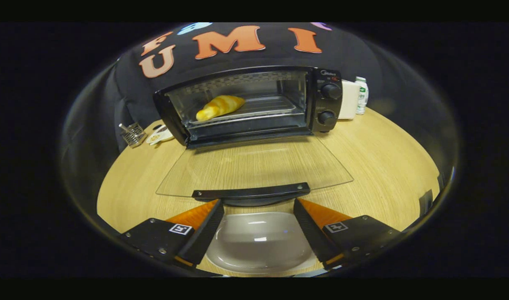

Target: Open the toaster oven, put the food inside, and close the toaster oven door.

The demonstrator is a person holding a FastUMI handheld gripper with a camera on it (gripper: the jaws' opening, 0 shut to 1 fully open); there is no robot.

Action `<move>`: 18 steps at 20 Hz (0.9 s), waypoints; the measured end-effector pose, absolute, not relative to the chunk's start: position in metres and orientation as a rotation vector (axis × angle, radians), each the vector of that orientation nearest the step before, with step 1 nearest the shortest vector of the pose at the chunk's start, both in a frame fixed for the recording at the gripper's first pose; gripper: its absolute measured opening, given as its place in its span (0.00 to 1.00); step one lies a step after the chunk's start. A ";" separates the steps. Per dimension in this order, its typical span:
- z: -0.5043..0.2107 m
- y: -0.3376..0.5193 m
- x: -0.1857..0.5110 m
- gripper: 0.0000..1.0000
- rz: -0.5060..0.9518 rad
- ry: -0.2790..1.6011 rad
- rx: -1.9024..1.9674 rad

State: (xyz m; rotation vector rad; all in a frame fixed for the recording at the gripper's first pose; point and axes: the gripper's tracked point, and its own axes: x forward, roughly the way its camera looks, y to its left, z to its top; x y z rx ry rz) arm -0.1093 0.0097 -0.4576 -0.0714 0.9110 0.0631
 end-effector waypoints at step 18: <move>-0.352 0.045 -0.051 1.00 0.086 0.683 -0.079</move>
